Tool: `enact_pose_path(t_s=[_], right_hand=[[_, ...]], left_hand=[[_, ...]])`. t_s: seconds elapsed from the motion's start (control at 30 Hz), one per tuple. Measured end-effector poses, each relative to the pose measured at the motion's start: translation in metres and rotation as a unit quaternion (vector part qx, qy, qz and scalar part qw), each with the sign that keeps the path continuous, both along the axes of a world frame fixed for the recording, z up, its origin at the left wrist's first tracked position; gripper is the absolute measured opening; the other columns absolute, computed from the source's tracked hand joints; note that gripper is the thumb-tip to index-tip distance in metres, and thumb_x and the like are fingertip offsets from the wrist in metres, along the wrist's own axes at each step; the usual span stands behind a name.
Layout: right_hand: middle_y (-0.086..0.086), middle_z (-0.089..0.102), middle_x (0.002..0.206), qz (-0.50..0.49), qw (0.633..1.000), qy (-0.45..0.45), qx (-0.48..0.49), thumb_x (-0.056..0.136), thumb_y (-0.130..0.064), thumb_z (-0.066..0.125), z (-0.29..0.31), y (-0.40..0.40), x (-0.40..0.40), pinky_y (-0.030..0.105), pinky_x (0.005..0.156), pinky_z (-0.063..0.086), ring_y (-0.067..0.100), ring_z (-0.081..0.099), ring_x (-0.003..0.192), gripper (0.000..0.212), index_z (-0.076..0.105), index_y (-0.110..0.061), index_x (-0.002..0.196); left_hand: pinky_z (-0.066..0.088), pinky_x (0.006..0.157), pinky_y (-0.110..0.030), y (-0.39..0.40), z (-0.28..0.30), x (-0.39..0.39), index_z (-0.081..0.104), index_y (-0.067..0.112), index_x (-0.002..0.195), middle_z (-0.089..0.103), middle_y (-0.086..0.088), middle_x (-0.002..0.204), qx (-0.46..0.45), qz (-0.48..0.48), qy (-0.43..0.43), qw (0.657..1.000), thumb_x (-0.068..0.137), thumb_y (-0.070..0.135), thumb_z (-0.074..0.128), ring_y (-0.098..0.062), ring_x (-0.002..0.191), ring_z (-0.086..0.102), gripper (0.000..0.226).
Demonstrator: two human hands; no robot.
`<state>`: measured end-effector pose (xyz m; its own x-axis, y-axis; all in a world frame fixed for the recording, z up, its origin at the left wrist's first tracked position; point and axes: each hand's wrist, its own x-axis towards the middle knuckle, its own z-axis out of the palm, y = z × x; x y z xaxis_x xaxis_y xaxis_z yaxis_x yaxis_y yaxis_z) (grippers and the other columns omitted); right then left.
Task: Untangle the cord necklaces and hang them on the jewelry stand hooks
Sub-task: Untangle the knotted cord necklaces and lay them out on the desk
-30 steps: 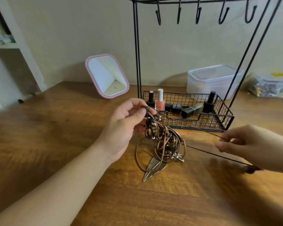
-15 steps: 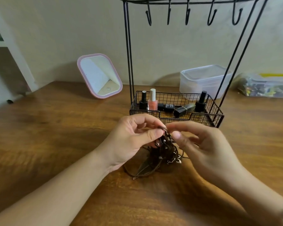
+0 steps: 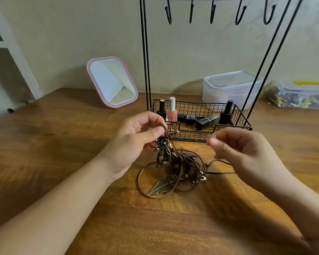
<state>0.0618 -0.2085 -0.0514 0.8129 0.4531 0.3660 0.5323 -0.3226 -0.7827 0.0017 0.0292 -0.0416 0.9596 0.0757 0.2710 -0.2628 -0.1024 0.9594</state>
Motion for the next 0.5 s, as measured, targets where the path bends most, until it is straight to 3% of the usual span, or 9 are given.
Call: enact_pose_path(t_s=[0.03,0.1,0.17,0.27,0.4,0.5], right_hand=[[-0.009,0.069,0.082,-0.015,0.996,-0.046,-0.074,0.088,-0.034,0.067,-0.004,-0.002,0.005,0.033,0.078,0.057,0.005,0.063,0.082,0.007,0.07,-0.032,0.093],[-0.023,0.06,0.103,-0.003,0.97,-0.11,-0.215,0.085,-0.04,0.069,-0.011,-0.005,0.012,0.031,0.091,0.05,0.002,0.055,0.102,0.021,0.065,-0.041,0.105],[-0.03,0.052,0.108,0.035,0.955,-0.096,-0.277,0.081,-0.048,0.072,-0.013,-0.008,0.017,0.03,0.096,0.046,0.002,0.048,0.109,0.026,0.063,-0.048,0.105],[-0.033,0.047,0.105,0.062,0.947,-0.093,-0.302,0.079,-0.052,0.073,-0.013,-0.008,0.018,0.027,0.095,0.042,0.002,0.042,0.108,0.018,0.058,-0.055,0.089],[-0.027,0.049,0.103,0.058,0.941,-0.102,-0.318,0.084,-0.047,0.068,-0.016,-0.001,0.015,0.033,0.093,0.043,0.005,0.038,0.105,0.014,0.057,-0.048,0.076],[-0.024,0.048,0.1,0.066,0.932,-0.134,-0.329,0.095,-0.035,0.055,-0.018,0.003,0.01,0.026,0.086,0.041,0.004,0.04,0.099,0.016,0.049,-0.041,0.082]], left_hand=[[0.048,0.068,-0.016,0.001,0.001,0.0,0.068,0.018,0.084,0.062,0.005,0.079,0.006,0.015,-0.012,1.0,0.093,0.003,0.057,-0.007,0.075,0.055,0.021],[0.048,0.07,-0.016,0.003,0.001,0.001,0.067,0.016,0.084,0.062,0.007,0.077,0.014,0.068,-0.025,0.997,0.093,0.004,0.056,-0.006,0.076,0.055,0.018],[0.046,0.069,-0.022,0.004,0.002,0.003,0.065,0.015,0.086,0.061,0.008,0.076,-0.01,0.15,-0.002,0.989,0.096,0.007,0.052,-0.006,0.076,0.054,0.018],[0.042,0.072,-0.031,0.013,0.0,0.01,0.064,0.02,0.086,0.06,0.004,0.082,-0.108,0.25,0.071,0.96,0.099,0.015,0.051,-0.015,0.086,0.054,0.019],[0.049,0.08,-0.038,0.024,-0.004,0.017,0.068,0.021,0.097,0.063,-0.006,0.109,-0.236,0.301,0.143,0.913,0.096,0.016,0.055,-0.022,0.104,0.059,0.014],[0.047,0.088,-0.035,0.018,-0.005,0.018,0.066,0.022,0.097,0.061,0.0,0.111,-0.125,0.309,0.127,0.934,0.095,0.008,0.053,-0.019,0.107,0.056,0.02]])
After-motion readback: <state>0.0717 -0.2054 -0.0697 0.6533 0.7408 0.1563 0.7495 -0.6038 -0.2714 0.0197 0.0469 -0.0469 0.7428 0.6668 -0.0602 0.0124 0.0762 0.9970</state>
